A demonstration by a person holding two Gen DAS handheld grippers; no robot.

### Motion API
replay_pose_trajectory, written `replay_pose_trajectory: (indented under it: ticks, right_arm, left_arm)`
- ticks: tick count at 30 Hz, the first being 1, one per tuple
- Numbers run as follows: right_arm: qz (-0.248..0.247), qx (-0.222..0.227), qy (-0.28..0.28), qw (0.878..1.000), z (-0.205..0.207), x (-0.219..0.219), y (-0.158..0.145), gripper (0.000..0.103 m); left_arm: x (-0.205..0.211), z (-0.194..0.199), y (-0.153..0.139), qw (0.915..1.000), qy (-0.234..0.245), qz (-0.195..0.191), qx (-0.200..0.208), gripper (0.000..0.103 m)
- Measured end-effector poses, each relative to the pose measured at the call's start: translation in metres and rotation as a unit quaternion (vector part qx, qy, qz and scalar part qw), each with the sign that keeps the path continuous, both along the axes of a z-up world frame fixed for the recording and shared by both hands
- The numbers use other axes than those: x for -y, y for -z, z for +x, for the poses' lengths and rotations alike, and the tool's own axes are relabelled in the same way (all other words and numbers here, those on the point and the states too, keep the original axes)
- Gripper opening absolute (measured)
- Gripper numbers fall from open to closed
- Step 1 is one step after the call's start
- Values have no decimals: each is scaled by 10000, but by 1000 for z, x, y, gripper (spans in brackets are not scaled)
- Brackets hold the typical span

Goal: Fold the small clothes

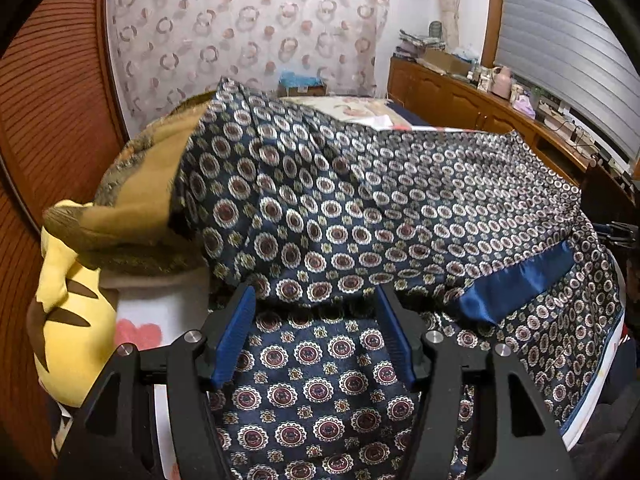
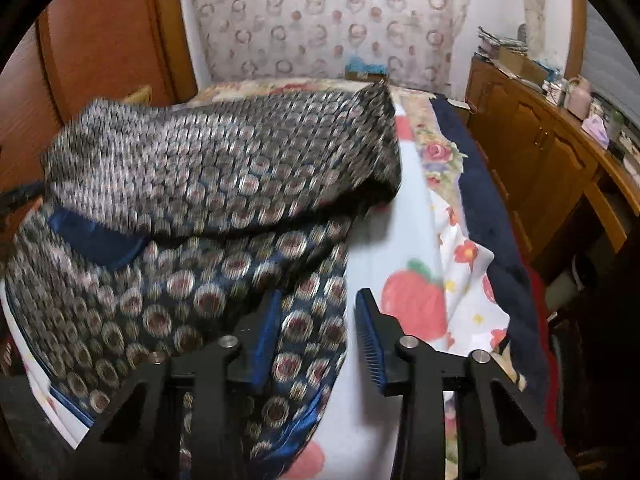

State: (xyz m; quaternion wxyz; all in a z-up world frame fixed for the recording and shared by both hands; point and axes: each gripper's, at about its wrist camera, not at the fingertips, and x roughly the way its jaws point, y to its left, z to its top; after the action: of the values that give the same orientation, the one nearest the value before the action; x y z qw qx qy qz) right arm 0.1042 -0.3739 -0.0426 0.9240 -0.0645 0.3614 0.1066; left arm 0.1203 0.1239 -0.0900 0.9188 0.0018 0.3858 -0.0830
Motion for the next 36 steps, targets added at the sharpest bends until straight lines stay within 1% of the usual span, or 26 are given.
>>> replay_pose_trajectory:
  ticks: [1,2,4,5,7,9,11,12,15,17,18,21,22,23,25,27,29,30,34,36]
  right_arm:
    - [-79,44,11,10000,-4,0,-1,29]
    - [-22,28,4,10000,-6,3,-2,19]
    - [-17,34,0,10000,-11,6,-4,5]
    - [-48,52,-69,10000,-14,7,-5,2]
    - [-49,17,-82,10000,-16,13,-4,2]
    - [-83,65,27,9999,-28,23,-6,1]
    - [-84,88,180,9998,-38,41,-9,1]
    - [-110,113,260,9995,-41,42,-8,1]
    - [49,58,302,9995,-54,54,-14,2]
    - [-63,40,301,9995,-58,54,-16,2]
    - [-123,83,309,9994,-58,53,-18,2]
    - [-60,197,419,9989,-43,51,-24,16]
    - [-48,258,471,9985,-39,51,-27,26]
    - [-19,297,506,9983,-35,51,-30,33]
    - [188,405,481,9978,-24,50,-35,39]
    - [355,422,512,9972,-13,52,-38,39]
    - [409,400,522,9970,3,46,-37,39]
    - [418,383,568,9968,11,44,-37,39]
    - [249,256,698,9969,41,35,-32,39]
    - [181,150,738,9970,60,25,-19,39]
  left_arm:
    - [0,1,2,10000,2,4,-48,62]
    - [1,3,4,9999,12,19,-106,62]
    - [4,5,8,9998,8,102,-170,62]
    - [4,5,10,9998,14,127,-177,62]
    - [5,6,14,9996,26,135,-263,62]
    - [4,8,18,9991,10,132,-406,62]
    - [2,9,19,9990,-5,110,-436,63]
    - [2,9,20,9990,-6,101,-439,63]
    - [4,10,20,9988,12,168,-461,68]
    - [7,11,21,9985,44,250,-477,75]
    - [8,11,21,9984,62,281,-486,77]
    - [8,12,22,9983,55,269,-511,81]
    - [8,13,22,9983,56,267,-521,83]
    - [8,13,22,9982,67,275,-528,84]
    - [9,12,22,9981,88,290,-537,86]
    - [9,13,23,9981,92,285,-541,86]
    - [10,14,24,9980,106,284,-559,90]
    - [10,14,24,9979,116,294,-561,91]
    - [11,15,24,9979,121,294,-566,91]
    - [11,15,24,9979,121,296,-565,91]
